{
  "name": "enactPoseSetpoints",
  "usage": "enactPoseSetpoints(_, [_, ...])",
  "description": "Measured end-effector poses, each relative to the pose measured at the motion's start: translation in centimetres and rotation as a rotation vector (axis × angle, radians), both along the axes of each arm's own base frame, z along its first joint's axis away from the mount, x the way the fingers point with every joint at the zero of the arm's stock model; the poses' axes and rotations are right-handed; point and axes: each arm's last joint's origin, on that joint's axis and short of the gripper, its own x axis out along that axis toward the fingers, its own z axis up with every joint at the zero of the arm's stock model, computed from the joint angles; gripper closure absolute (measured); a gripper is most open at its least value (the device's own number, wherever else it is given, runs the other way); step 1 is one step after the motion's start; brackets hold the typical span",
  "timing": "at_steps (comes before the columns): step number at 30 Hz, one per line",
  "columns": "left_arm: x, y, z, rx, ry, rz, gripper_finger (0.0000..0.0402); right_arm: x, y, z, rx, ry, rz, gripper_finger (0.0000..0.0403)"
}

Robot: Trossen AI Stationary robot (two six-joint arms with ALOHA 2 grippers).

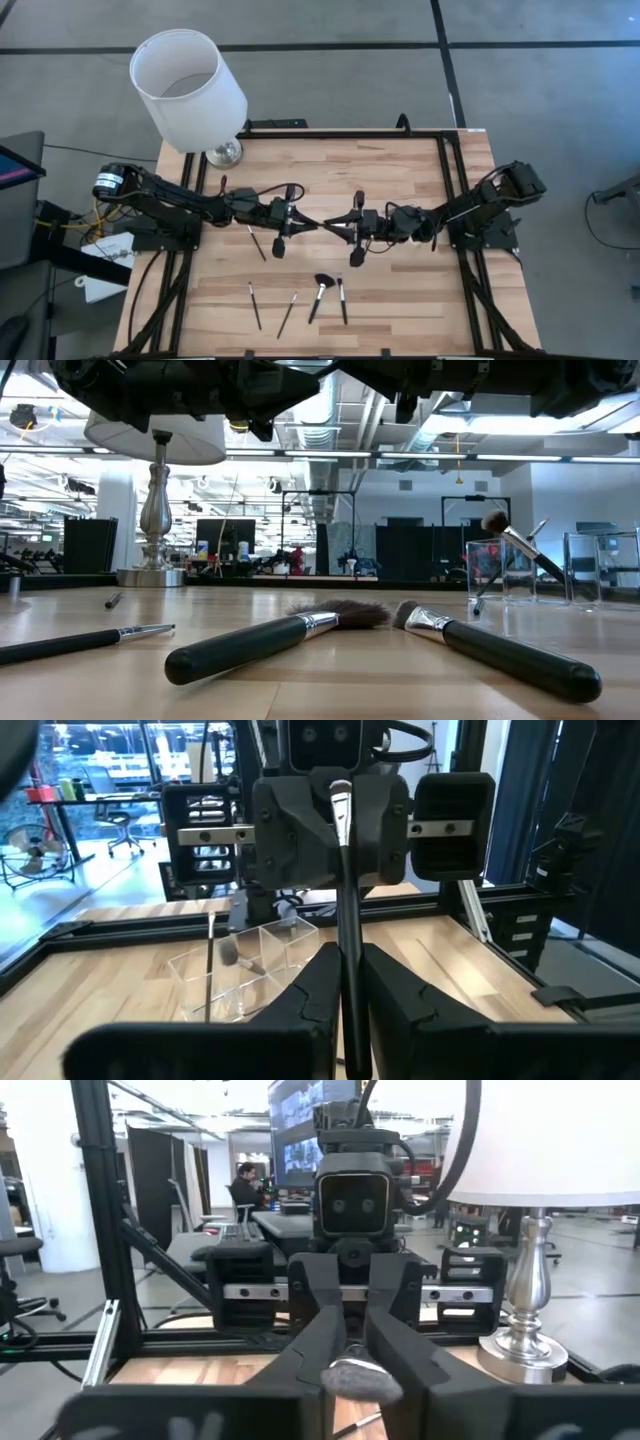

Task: Put items in baskets/containers
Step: Put the blush brush into the transparent organizer

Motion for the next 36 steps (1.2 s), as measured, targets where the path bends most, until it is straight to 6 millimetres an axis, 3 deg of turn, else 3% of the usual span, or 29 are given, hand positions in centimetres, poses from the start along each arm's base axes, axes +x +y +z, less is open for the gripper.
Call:
enactPoseSetpoints(5, [0.0,0.0,0.0,-0.004,0.001,0.004,0.0368,0.0,-0.2,0.0,0.0,-0.005,-0.009,0.0389])
enactPoseSetpoints(15, [0.0,0.0,0.0,-0.006,0.001,0.004,0.0341,0.0,-0.3,0.1,0.1,-0.01,-0.039,0.0383])
enactPoseSetpoints(20, [0.0,0.0,0.0,-0.03,0.009,0.008,0.0314,-0.8,0.1,1.1,0.106,0.002,-0.059,0.0389])
enactPoseSetpoints(25, [0.0,0.1,-0.4,-0.028,0.042,0.04,0.0284,-2.9,1.2,2.5,0.145,0.206,-0.155,0.0385])
enactPoseSetpoints(33, [0.0,0.2,-0.6,-0.024,0.066,0.084,0.0253,-8.2,2.8,8.2,0.251,0.553,-0.221,0.0387])
enactPoseSetpoints(36, [0.0,0.2,-0.6,-0.024,0.066,0.084,0.0252,-10.5,2.6,9.1,0.302,0.717,-0.294,0.0384])
